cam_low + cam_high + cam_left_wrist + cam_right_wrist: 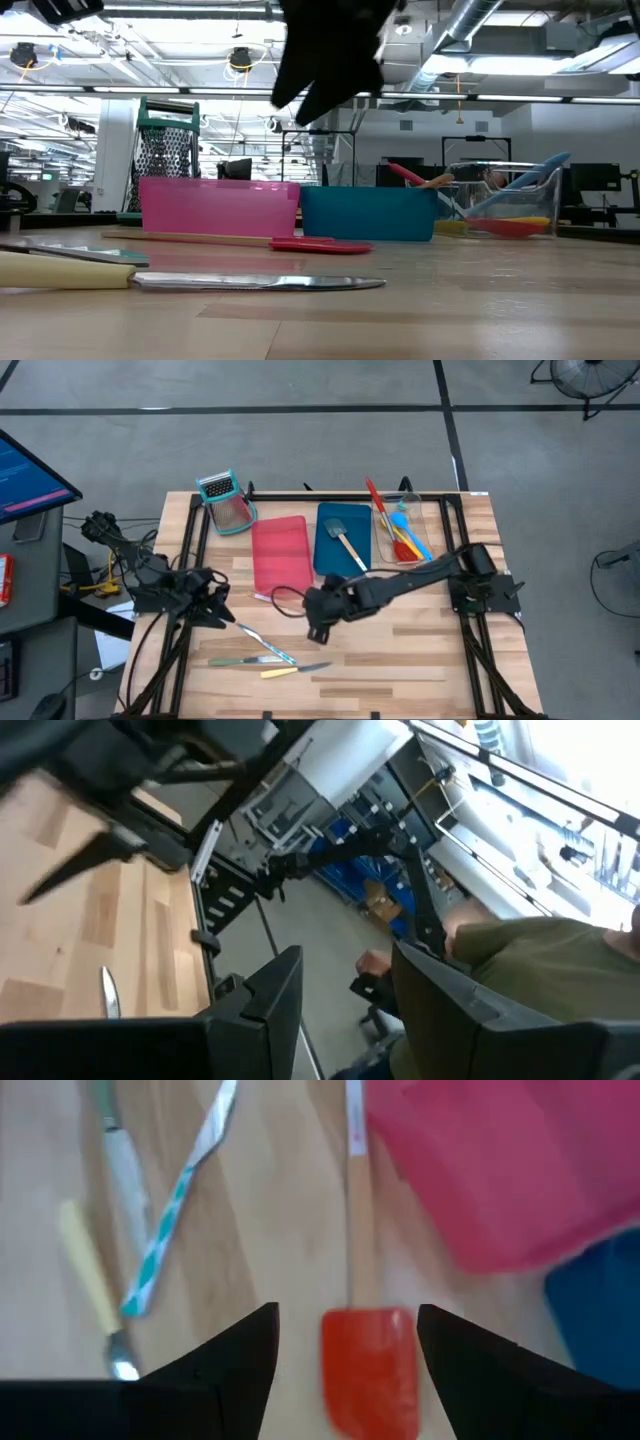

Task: Pick & Place Kitchen Items
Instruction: Put the red spatula into the blue bin

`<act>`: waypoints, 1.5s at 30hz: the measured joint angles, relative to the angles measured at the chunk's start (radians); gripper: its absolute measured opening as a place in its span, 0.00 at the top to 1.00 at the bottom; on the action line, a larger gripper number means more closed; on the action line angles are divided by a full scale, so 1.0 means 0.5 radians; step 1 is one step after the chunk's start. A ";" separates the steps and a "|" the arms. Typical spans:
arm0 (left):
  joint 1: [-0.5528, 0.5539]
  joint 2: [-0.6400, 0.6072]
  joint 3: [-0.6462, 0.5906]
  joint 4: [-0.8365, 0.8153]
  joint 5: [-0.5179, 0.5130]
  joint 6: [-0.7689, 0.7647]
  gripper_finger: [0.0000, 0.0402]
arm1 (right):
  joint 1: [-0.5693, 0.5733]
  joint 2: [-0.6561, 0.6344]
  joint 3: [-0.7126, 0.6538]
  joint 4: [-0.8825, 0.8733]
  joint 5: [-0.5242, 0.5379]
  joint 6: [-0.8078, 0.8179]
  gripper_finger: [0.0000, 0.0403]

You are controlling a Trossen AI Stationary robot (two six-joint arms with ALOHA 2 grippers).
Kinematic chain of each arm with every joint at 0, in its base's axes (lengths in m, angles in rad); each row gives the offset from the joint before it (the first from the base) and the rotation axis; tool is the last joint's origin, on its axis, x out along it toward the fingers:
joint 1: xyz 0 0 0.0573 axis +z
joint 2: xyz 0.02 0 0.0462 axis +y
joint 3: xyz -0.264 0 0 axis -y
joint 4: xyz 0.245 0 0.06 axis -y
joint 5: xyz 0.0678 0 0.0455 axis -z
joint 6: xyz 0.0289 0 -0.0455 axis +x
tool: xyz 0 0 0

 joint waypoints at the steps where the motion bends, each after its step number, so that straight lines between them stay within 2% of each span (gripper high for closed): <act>1: 0.000 0.000 0.000 -0.001 0.018 0.000 0.65 | -0.023 0.032 0.036 -0.001 -0.025 -0.040 0.41; 7: 0.000 -0.025 0.000 -0.003 0.130 0.004 0.65 | -0.106 0.223 0.269 -0.015 -0.042 -0.248 0.43; 13: 0.000 -0.104 0.000 -0.009 0.219 0.060 0.65 | -0.126 0.460 0.369 -0.003 -0.164 -0.282 0.43; 20: 0.000 -0.193 0.000 -0.014 0.228 0.115 0.65 | -0.161 0.566 0.397 -0.035 -0.201 -0.282 0.43; 31: 0.000 -0.202 0.000 -0.021 0.226 0.115 0.65 | -0.191 0.721 0.396 -0.028 -0.203 -0.278 0.43; 34: 0.000 -0.203 0.000 -0.018 0.225 0.115 0.65 | -0.193 0.734 0.402 -0.050 -0.231 -0.183 0.44; 37: 0.000 -0.202 0.000 -0.017 0.224 0.113 0.65 | -0.208 0.735 0.402 -0.073 -0.243 -0.131 0.51; 42: 0.000 -0.202 0.000 -0.016 0.222 0.114 0.65 | -0.224 0.721 0.401 -0.177 -0.325 -0.123 0.76; 45: 0.000 -0.202 0.000 -0.015 0.222 0.114 0.65 | -0.235 0.721 0.403 -0.204 -0.407 -0.104 0.88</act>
